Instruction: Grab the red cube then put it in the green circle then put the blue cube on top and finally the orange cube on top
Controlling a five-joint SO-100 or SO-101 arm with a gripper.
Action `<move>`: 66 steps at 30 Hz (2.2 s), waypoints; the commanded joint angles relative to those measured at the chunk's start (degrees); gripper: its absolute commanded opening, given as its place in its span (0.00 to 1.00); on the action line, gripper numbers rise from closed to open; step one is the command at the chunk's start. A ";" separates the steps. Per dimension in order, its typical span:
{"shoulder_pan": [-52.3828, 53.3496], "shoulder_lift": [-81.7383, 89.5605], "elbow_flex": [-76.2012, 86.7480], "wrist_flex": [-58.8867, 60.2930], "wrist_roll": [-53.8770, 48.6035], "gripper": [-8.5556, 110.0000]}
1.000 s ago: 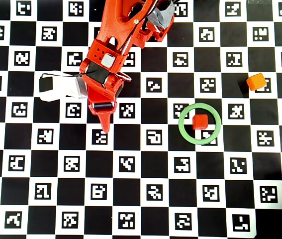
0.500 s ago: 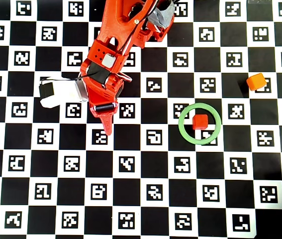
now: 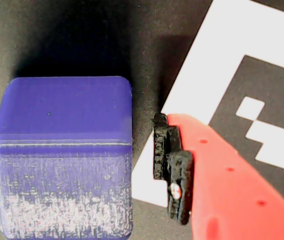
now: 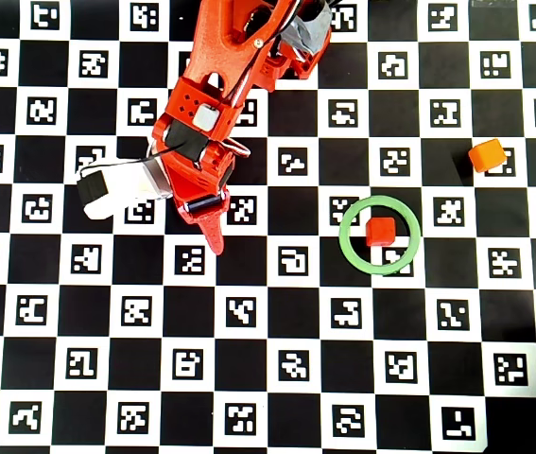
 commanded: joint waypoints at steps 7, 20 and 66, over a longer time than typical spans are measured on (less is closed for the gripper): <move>0.26 0.44 -0.35 -1.05 -0.44 0.48; 0.35 0.88 -0.09 -1.85 0.35 0.23; -42.28 -8.26 -59.94 47.02 62.93 0.18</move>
